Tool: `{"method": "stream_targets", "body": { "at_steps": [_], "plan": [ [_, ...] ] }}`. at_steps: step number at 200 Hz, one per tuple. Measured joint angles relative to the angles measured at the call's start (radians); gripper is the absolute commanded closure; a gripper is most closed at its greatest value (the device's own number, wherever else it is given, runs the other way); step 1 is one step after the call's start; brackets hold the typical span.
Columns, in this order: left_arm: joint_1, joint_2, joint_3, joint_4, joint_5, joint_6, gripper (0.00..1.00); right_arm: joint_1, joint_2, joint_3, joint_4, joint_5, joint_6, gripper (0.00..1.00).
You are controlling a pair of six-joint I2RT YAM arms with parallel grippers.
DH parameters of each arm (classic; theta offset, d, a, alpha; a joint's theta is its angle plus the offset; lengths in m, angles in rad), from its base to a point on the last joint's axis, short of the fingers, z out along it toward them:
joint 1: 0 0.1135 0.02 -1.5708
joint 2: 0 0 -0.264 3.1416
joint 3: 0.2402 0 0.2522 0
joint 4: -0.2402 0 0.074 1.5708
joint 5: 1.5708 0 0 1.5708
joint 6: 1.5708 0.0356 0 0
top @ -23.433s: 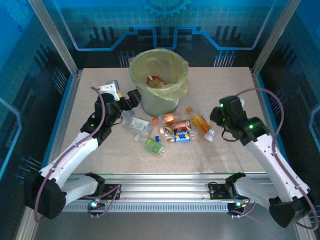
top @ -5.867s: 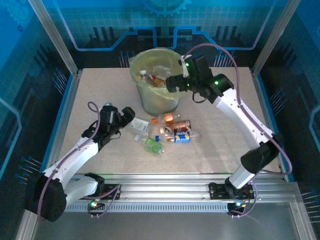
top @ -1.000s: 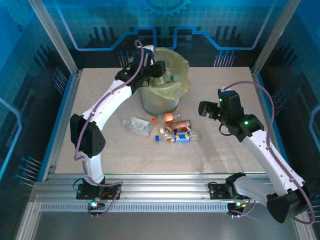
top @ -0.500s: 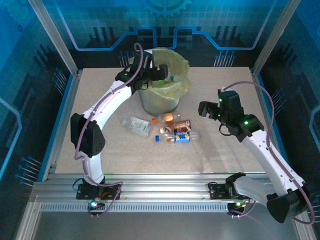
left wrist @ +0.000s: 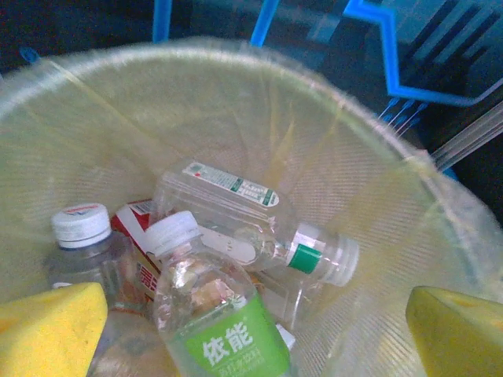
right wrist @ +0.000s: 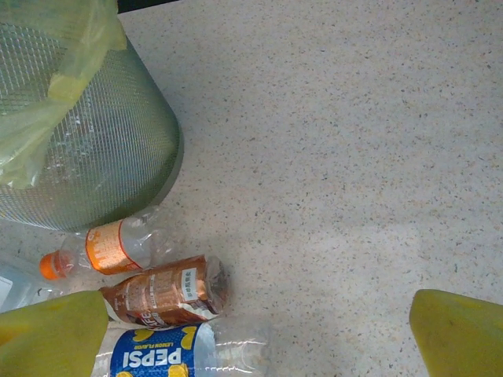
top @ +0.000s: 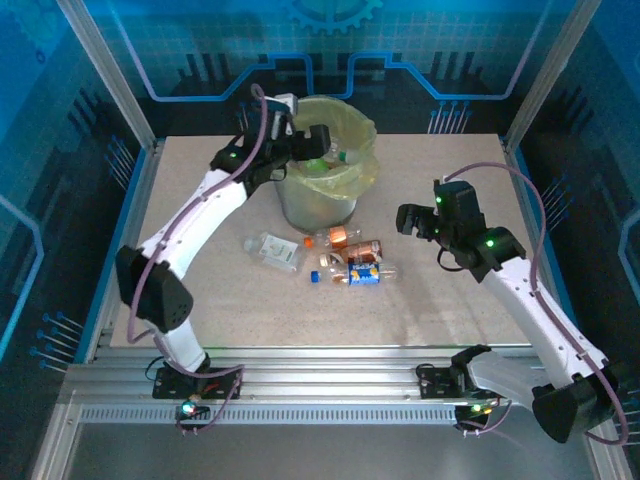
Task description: Put the plastic bottles in the bin
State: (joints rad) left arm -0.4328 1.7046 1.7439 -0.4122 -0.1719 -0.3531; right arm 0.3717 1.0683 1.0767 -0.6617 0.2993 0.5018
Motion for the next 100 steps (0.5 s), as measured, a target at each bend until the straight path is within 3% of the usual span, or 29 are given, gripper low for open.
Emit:
{"method": "stream_targets", "body": {
  "at_steps": [58,100],
  "plan": [
    [0.0,-0.301,-0.25,0.104,-0.069,-0.02,0.01,0.0,0.004,0.0,0.0,-0.001,0.0,0.0],
    [0.0,-0.451,-0.511,0.133,-0.132,-0.117,0.01,0.0,0.018,0.0,-0.002,0.0,0.0,0.0]
  ]
}}
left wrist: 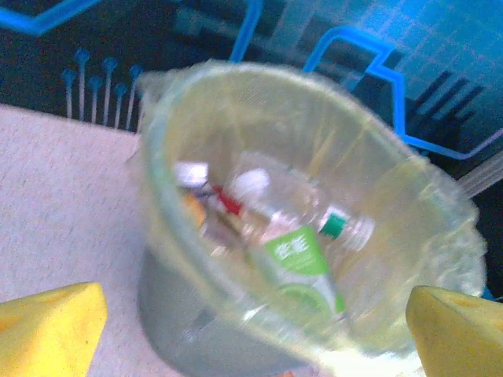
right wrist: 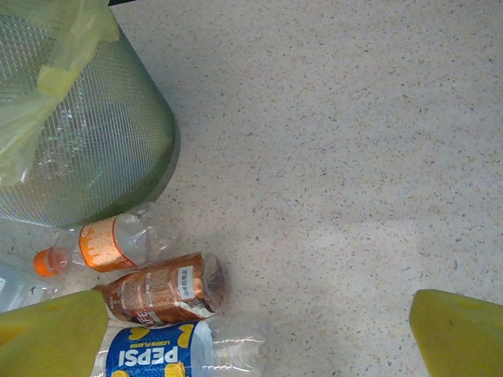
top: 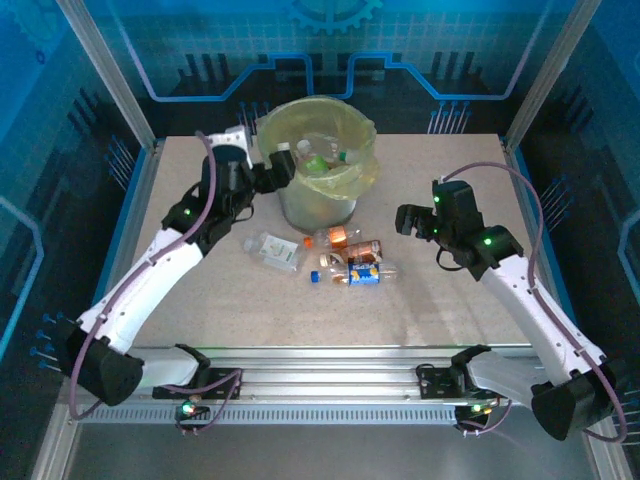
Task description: Put the plastic bottles in the bin
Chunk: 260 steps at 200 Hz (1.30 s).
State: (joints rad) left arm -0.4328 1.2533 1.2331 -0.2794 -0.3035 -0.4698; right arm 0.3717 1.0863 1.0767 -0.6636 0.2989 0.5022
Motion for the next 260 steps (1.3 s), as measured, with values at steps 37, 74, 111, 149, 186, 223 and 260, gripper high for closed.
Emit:
{"method": "stream_targets", "body": {
  "at_steps": [37,74,111,149,186,223,260],
  "plan": [
    [0.0,-0.137,-0.272,0.0,-0.058,-0.16,0.01,0.0,0.018,0.0,-0.001,0.0,0.0,0.0],
    [0.0,-0.192,-0.434,-0.018,-0.093,-0.313,0.01,0.0,0.033,0.0,-0.001,0.0,0.0,0.0],
    [0.0,-0.14,-0.463,-0.055,-0.089,-0.47,0.01,0.0,0.045,0.0,0.0,0.0,0.0,0.0],
    [0.0,0.006,-0.452,-0.106,-0.054,-0.655,0.01,0.0,0.047,0.0,-0.001,0.0,0.0,0.0],
    [0.0,0.09,-0.447,-0.116,-0.036,-0.806,0.01,0.0,0.047,0.0,0.0,0.0,0.0,0.0],
    [0.0,0.15,-0.402,-0.127,-0.037,-0.902,0.01,0.0,0.046,0.0,0.0,0.0,0.0,0.0],
    [0.0,0.229,-0.343,-0.143,-0.037,-0.959,0.01,0.0,0.046,0.0,0.0,0.0,0.0,0.0]
  ]
}}
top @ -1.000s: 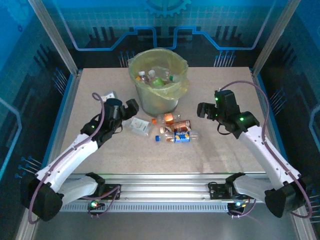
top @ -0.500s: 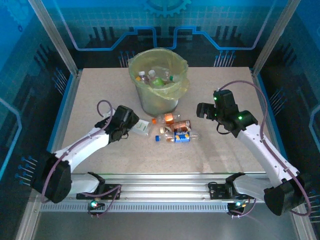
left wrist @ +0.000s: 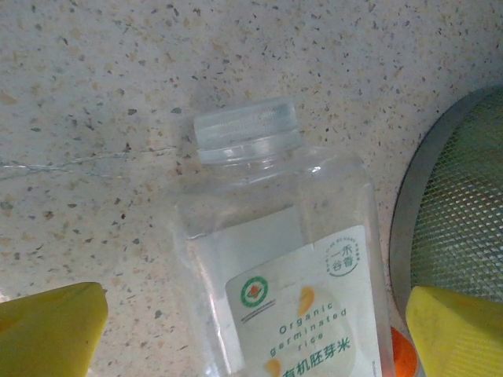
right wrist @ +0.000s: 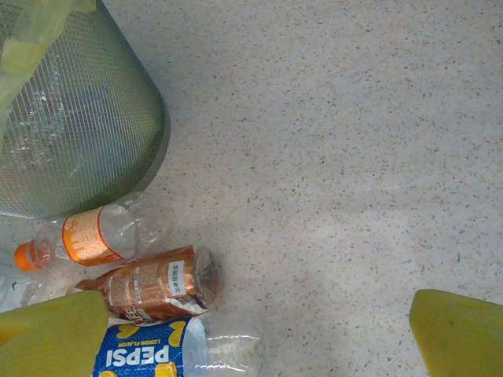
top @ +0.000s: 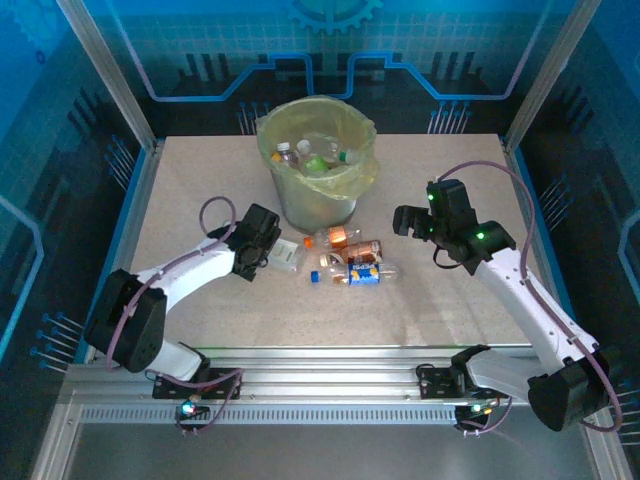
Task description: Put the plastic bottles in the bin
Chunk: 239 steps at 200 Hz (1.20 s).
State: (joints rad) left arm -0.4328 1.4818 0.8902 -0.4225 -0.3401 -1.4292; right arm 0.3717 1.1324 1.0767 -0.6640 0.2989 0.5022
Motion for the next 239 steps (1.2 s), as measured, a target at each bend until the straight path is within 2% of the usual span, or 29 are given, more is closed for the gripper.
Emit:
{"method": "stream_targets", "body": {
  "at_steps": [135,239],
  "plan": [
    [0.0,0.192,0.115,-0.017,0.024,-0.032,0.01,0.0,-0.003,-0.018,0.003,0.0,0.0,0.0],
    [0.0,0.225,0.121,0.002,0.026,-0.039,0.03,0.0,-0.003,-0.023,0.004,0.0,0.0,0.0]
  ]
}}
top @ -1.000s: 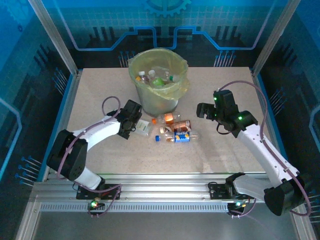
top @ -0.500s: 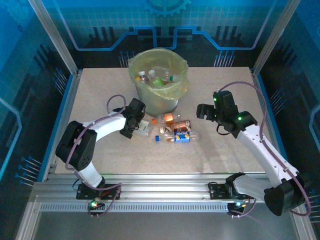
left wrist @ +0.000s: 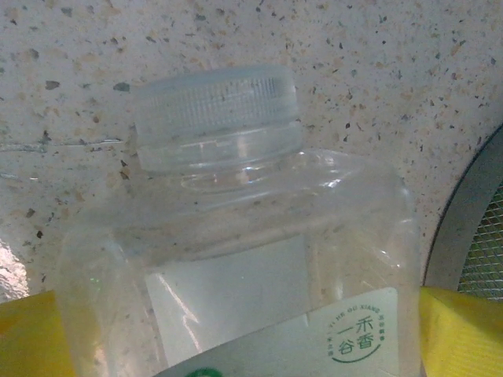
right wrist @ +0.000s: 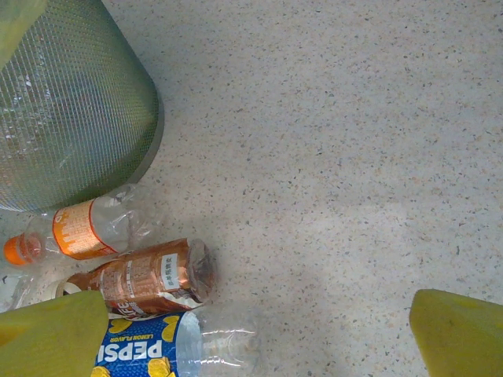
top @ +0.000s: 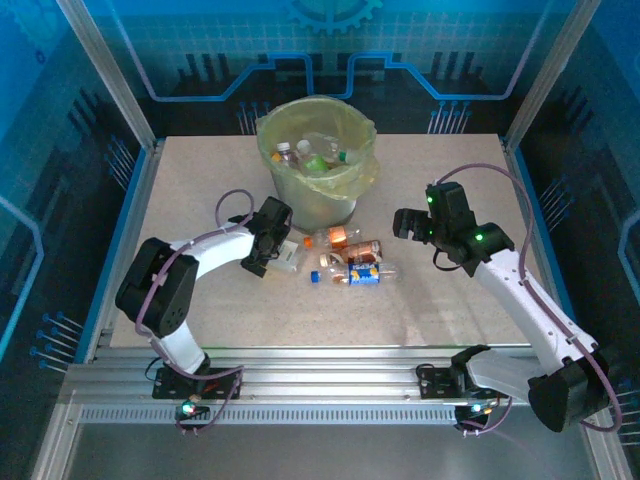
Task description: Put the plastic bottles in the bin
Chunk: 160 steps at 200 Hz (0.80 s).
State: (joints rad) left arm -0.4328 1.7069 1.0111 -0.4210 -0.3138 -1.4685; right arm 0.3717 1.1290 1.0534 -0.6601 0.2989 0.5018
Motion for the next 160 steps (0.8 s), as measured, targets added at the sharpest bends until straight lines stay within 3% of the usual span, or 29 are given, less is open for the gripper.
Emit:
{"method": "stream_targets", "body": {
  "at_steps": [20,121,160],
  "plan": [
    [0.003,0.0,0.0,0.001,0.001,0.0,0.04,0.0,0.0,0.0,0.0,0.0,0.0,0.0],
    [0.037,-0.025,-0.021,0.021,0.023,0.0,0.29,0.0,0.0,0.0,0.0,0.0,0.0,0.0],
    [0.069,-0.089,-0.066,-0.05,-0.038,0.01,0.35,0.0,0.0,0.0,0.0,0.0,0.0,0.0]
  ]
}}
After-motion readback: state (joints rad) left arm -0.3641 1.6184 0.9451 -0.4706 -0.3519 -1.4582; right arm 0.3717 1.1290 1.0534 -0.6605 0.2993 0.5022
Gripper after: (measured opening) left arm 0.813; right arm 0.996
